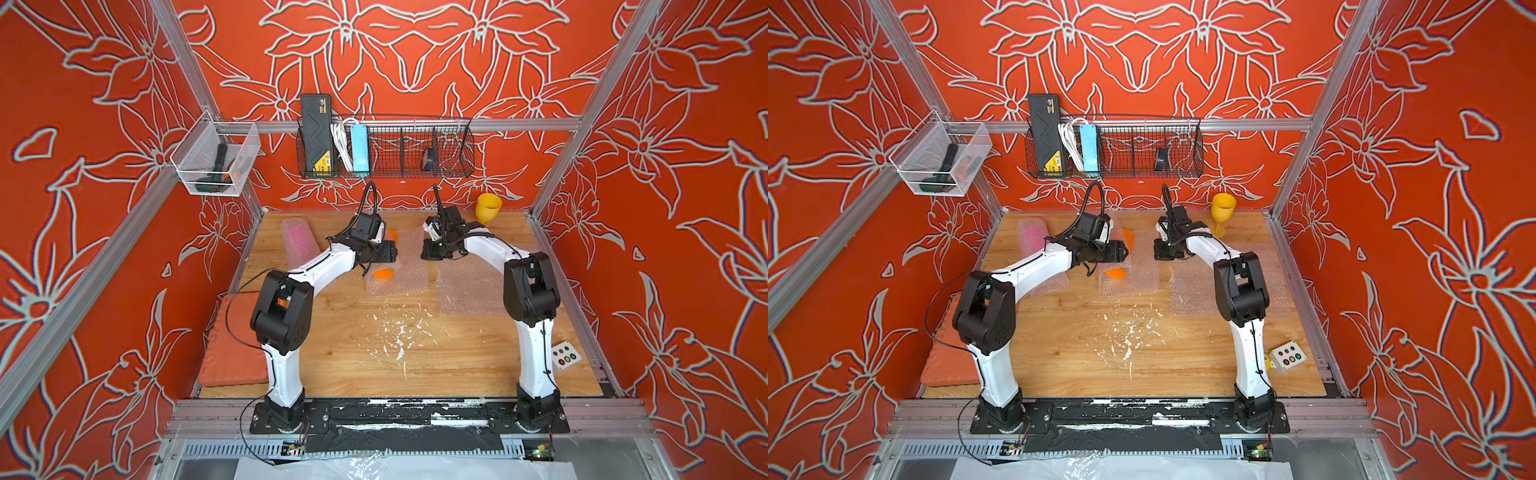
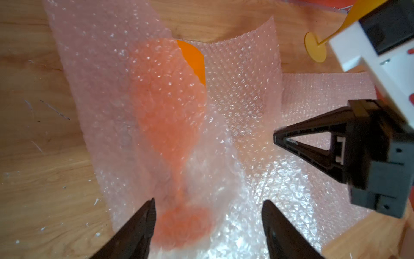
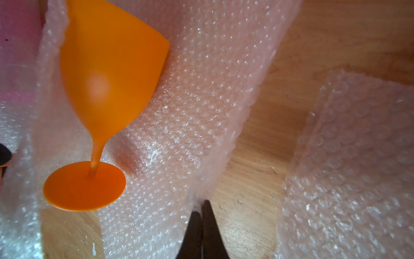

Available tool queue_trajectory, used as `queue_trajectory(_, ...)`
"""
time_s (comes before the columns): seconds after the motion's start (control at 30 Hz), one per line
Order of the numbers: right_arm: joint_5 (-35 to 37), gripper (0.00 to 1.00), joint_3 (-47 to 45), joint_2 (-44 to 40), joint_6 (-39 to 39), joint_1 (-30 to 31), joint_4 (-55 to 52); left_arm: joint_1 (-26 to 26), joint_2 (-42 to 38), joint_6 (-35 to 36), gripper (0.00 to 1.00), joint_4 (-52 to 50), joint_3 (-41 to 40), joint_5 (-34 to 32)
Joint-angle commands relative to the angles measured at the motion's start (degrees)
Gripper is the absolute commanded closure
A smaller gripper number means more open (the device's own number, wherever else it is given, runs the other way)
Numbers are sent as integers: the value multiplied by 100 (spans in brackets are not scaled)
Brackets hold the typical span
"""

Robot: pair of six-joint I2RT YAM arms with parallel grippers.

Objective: Unpack wine glasses from bubble wrap
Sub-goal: Unwrap the bubble wrap at the center of the board.

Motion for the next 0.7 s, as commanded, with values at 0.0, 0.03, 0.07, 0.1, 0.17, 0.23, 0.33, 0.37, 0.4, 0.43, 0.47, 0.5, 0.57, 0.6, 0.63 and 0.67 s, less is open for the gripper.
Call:
queue_trajectory(0.0,84,100,10,-133,-63,27,-54,-234,108,200,26,-325,309,-279)
queue_trajectory(0.03,80,100,14,-122,-69,28,-67,-277,137,221,26,-369,357,-377)
queue_trajectory(0.07,84,100,23,-129,-78,27,-74,-330,192,268,26,-455,433,-549)
queue_trajectory(0.1,87,100,21,-130,-83,28,-75,-374,278,306,26,-606,535,-811)
queue_trajectory(0.17,88,100,21,-140,-92,23,-84,-404,485,400,25,-964,813,-1186)
queue_trajectory(0.23,75,100,17,-151,-92,27,-75,-408,699,467,25,-1264,1041,-1435)
queue_trajectory(0.33,67,100,13,-150,-78,27,-68,-407,850,503,26,-1392,1169,-1599)
queue_trajectory(0.37,65,100,5,-147,-83,28,-69,-399,850,493,28,-1354,1141,-1629)
queue_trajectory(0.4,64,100,12,-148,-91,28,-67,-398,846,483,30,-1336,1118,-1670)
queue_trajectory(0.43,75,100,0,-154,-92,26,-70,-398,834,468,33,-1322,1096,-1705)
queue_trajectory(0.47,76,100,-13,-162,-96,25,-70,-398,818,459,36,-1304,1081,-1743)
queue_trajectory(0.5,87,100,-14,-170,-109,20,-67,-398,798,455,39,-1294,1067,-1776)
queue_trajectory(0.57,110,100,-23,-171,-125,15,-82,-397,741,449,52,-1292,1020,-1877)
queue_trajectory(0.6,114,100,-23,-171,-129,11,-84,-396,704,421,65,-1286,978,-1991)
queue_trajectory(0.63,119,100,-23,-180,-131,9,-92,-391,651,403,76,-1260,909,-2093)
queue_trajectory(0.67,126,100,-27,-179,-140,2,-89,-389,581,380,83,-1216,818,-2222)
